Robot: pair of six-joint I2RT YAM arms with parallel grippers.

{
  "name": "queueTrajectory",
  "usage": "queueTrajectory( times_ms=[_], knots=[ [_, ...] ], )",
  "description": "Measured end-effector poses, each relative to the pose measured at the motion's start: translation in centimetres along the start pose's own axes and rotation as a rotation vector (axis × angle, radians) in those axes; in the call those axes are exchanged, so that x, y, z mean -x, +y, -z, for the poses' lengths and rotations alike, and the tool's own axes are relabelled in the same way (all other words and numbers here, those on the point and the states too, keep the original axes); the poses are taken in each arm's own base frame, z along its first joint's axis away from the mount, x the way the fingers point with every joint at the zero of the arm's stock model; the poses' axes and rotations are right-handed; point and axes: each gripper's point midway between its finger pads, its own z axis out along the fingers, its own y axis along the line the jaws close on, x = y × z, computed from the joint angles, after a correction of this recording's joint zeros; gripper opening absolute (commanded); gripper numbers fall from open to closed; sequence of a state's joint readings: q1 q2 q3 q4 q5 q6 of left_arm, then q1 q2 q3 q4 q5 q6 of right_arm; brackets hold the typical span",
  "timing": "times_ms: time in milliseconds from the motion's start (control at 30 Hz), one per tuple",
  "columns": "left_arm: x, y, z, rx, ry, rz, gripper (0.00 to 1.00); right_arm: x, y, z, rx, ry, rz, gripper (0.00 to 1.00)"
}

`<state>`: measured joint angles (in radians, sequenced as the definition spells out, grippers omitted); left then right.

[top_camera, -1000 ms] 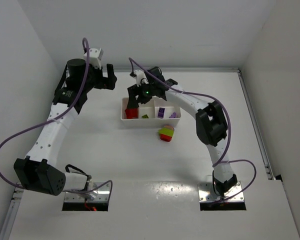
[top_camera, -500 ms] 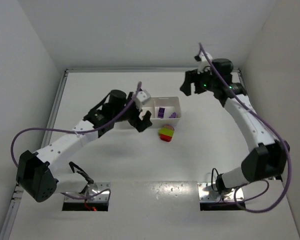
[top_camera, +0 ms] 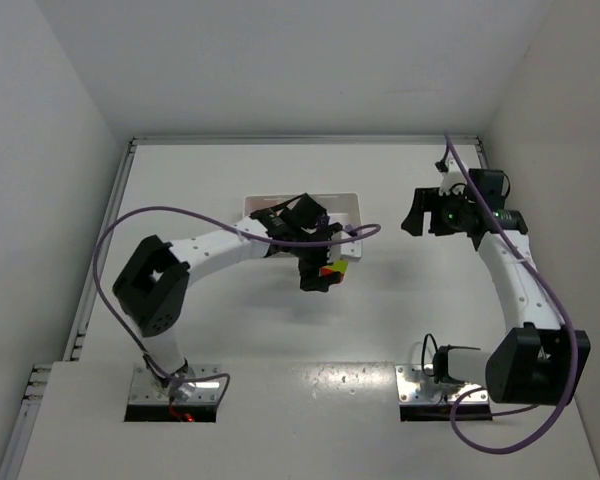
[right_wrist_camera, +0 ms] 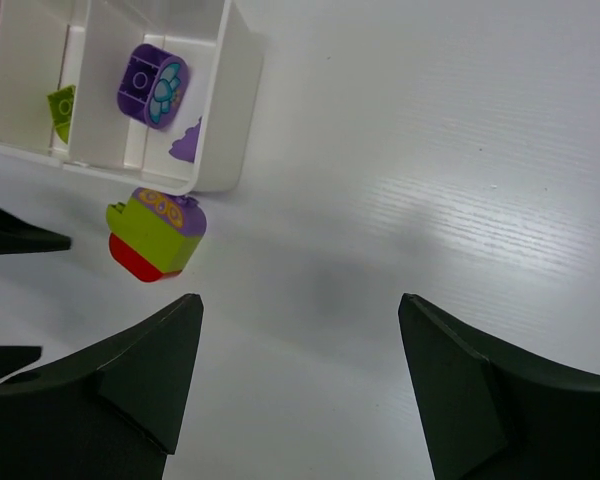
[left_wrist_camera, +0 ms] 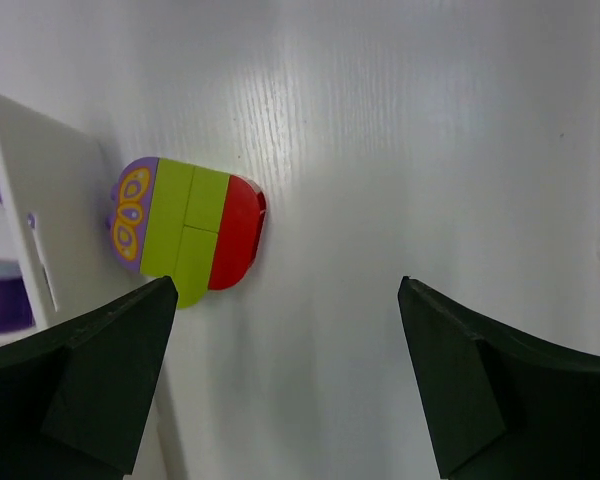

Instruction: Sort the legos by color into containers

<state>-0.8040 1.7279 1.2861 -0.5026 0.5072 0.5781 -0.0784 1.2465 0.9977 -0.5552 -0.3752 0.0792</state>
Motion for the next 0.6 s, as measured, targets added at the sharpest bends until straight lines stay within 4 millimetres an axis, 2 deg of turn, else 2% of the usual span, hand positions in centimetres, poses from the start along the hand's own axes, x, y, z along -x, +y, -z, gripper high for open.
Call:
queueTrajectory(
  times_ms=[133, 300, 600],
  knots=[
    [-1.2, 0.6, -1.8, -0.052, 0.047, -0.098, 0.99, 0.6, -0.3, 1.0, 0.008, -0.037, -0.015, 0.82],
    [-1.6, 1.3, -3.3, -0.09, 0.055, -0.196, 0.99, 0.6, -1.0, 1.5, 0.011, -0.045, -0.046, 0.82],
    [-2.8, 2.2, -5.6, -0.117, 0.08, -0.238, 0.99, 0.1, -1.6, 2.1, 0.02, -0.053, -0.097, 0.86]
  ],
)
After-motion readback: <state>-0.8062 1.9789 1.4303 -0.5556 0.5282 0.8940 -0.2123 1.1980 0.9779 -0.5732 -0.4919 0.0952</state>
